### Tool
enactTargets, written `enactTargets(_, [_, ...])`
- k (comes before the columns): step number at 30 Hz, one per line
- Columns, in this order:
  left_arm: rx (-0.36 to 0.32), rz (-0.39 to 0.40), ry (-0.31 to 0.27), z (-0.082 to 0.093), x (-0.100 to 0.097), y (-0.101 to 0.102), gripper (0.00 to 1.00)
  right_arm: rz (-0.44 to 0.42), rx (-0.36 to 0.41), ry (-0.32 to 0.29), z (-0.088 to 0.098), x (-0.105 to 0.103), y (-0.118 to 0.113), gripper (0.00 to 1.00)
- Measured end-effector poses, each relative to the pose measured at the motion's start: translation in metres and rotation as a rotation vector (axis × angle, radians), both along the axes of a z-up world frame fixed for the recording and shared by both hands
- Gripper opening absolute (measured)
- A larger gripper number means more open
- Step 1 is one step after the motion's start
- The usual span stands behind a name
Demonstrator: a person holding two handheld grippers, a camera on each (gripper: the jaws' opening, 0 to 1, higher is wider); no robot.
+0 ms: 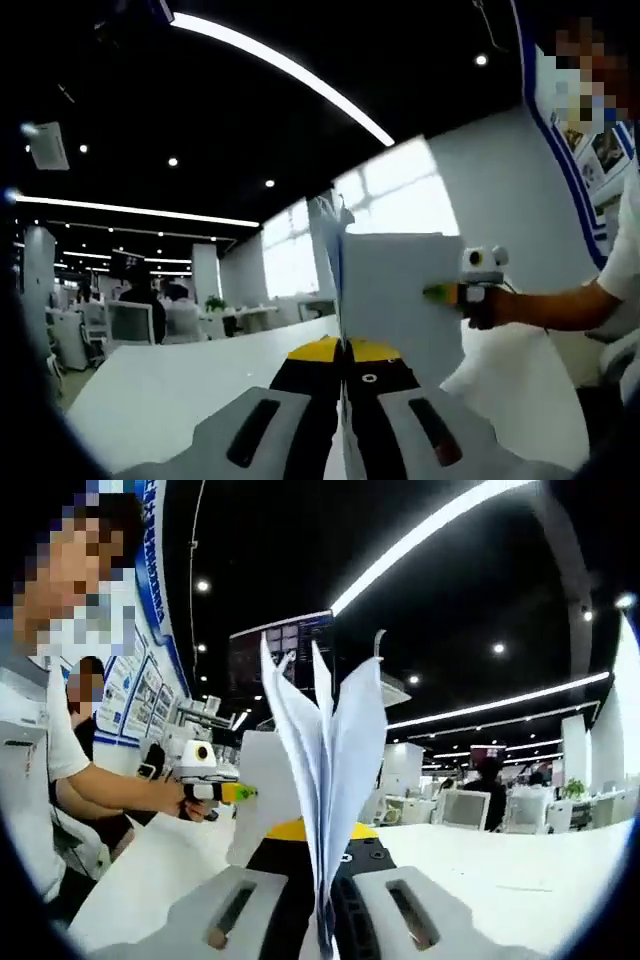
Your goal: Organize the stack of printing papers by aligning and flattening the scattered papers on the table
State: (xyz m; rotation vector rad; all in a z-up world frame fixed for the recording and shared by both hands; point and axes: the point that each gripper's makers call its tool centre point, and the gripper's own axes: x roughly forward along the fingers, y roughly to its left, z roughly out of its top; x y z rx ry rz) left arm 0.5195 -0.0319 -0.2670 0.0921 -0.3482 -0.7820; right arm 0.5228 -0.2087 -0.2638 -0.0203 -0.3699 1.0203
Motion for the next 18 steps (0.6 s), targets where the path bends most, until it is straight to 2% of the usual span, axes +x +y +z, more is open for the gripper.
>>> enactTargets(2, [-0.002,0.016,0.006,0.005,0.000,0.000,0.06,-0.037,-0.005,-0.038,0.004,-0.001,0.003,0.00])
enactTargets(3, [0.008,0.042,0.002,0.004,0.001,0.003,0.06,-0.075,-0.015,-0.035,-0.005,0.002,0.005,0.00])
enactTargets(4, [0.021,0.066,0.019,-0.004,0.003,0.005,0.06,-0.050,-0.035,0.010,-0.022,0.002,0.010,0.00])
enactTargets(5, [0.024,0.063,0.059,-0.016,0.005,0.005,0.06,-0.043,-0.047,0.031,-0.029,0.003,0.012,0.00])
enactTargets(6, [0.032,0.047,0.125,-0.038,0.009,0.002,0.06,-0.041,-0.107,0.106,-0.059,0.011,0.017,0.00])
enactTargets(7, [0.026,0.062,0.105,-0.043,0.011,0.004,0.06,-0.063,-0.092,0.056,-0.055,0.014,0.015,0.00])
enactTargets(8, [0.018,0.072,0.088,-0.040,0.010,0.006,0.06,-0.061,-0.069,0.065,-0.046,0.010,0.012,0.00])
enactTargets(10, [-0.072,0.036,0.098,-0.028,0.001,0.007,0.06,-0.061,0.004,0.042,-0.027,0.003,0.007,0.00])
enactTargets(11, [-0.079,0.033,0.095,-0.027,0.000,0.008,0.06,-0.064,-0.015,0.033,-0.031,0.003,0.008,0.00])
enactTargets(12, [-0.058,0.045,0.108,-0.034,0.004,0.007,0.06,-0.057,-0.072,0.057,-0.045,0.008,0.010,0.00])
enactTargets(13, [-0.042,0.052,0.147,-0.043,0.008,0.008,0.06,-0.049,-0.075,0.132,-0.055,0.013,0.011,0.00])
enactTargets(14, [-0.111,0.020,0.147,-0.036,0.005,0.007,0.06,-0.035,-0.059,0.132,-0.051,0.011,0.012,0.00])
enactTargets(15, [-0.158,-0.006,0.173,-0.032,0.001,0.008,0.06,-0.034,-0.060,0.105,-0.042,0.009,0.008,0.01])
enactTargets(17, [-0.126,0.043,0.109,-0.024,0.002,0.017,0.06,-0.033,-0.031,0.106,-0.033,0.007,0.001,0.15])
enactTargets(18, [-0.130,0.032,0.128,-0.024,0.001,0.017,0.06,0.002,-0.010,0.140,-0.032,0.003,-0.003,0.16])
